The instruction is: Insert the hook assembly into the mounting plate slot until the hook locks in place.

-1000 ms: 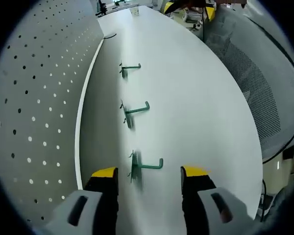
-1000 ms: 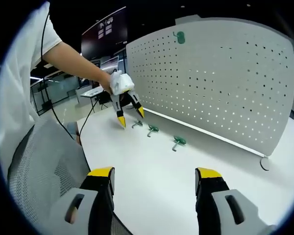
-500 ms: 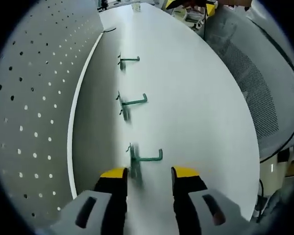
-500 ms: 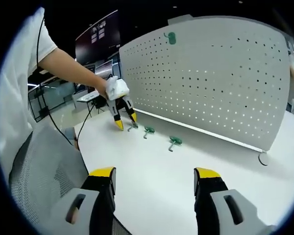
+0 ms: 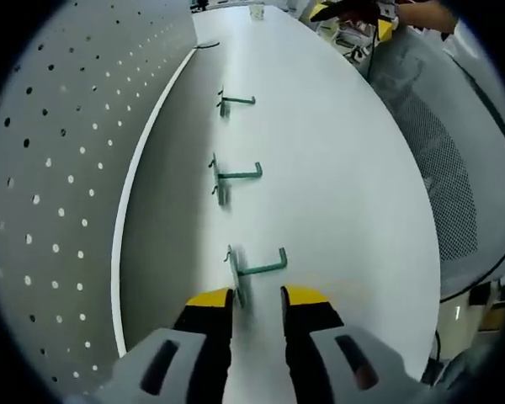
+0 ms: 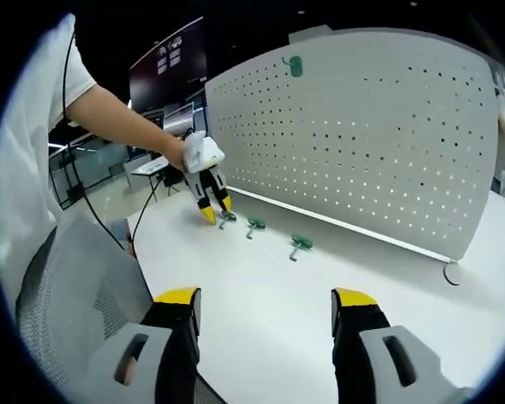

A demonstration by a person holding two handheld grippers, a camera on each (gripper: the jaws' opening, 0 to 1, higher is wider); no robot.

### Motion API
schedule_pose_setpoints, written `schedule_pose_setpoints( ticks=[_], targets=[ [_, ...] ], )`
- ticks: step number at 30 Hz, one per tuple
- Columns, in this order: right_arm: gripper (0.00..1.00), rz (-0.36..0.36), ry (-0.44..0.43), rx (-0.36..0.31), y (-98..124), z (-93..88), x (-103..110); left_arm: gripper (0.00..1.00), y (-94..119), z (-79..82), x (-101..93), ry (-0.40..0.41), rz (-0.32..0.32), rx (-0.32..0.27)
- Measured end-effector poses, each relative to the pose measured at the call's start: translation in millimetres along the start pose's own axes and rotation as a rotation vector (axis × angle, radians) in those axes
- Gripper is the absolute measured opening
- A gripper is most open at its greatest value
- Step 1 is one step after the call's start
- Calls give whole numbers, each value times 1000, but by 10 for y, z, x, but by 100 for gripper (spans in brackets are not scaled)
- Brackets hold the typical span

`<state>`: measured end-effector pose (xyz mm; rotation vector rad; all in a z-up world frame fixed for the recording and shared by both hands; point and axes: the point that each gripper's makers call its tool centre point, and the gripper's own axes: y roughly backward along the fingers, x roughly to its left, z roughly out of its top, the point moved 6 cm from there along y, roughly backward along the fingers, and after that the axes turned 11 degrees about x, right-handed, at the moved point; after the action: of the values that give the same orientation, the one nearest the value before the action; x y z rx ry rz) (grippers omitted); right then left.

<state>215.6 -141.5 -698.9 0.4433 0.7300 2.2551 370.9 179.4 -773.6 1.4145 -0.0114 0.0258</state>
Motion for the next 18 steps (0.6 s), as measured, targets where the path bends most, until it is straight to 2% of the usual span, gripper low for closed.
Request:
schedule_pose_setpoints(
  ticks=[6, 15, 18],
  targets=[
    [62, -7, -5, -6, 8, 4, -12, 19, -7, 9, -1, 46, 14, 3],
    [61, -5, -13, -15, 11, -3, -22, 7, -11, 27, 10, 65, 56, 13],
    [61, -5, -11, -15, 12, 5, -18, 6, -25, 30, 13, 69, 73, 20]
  ],
)
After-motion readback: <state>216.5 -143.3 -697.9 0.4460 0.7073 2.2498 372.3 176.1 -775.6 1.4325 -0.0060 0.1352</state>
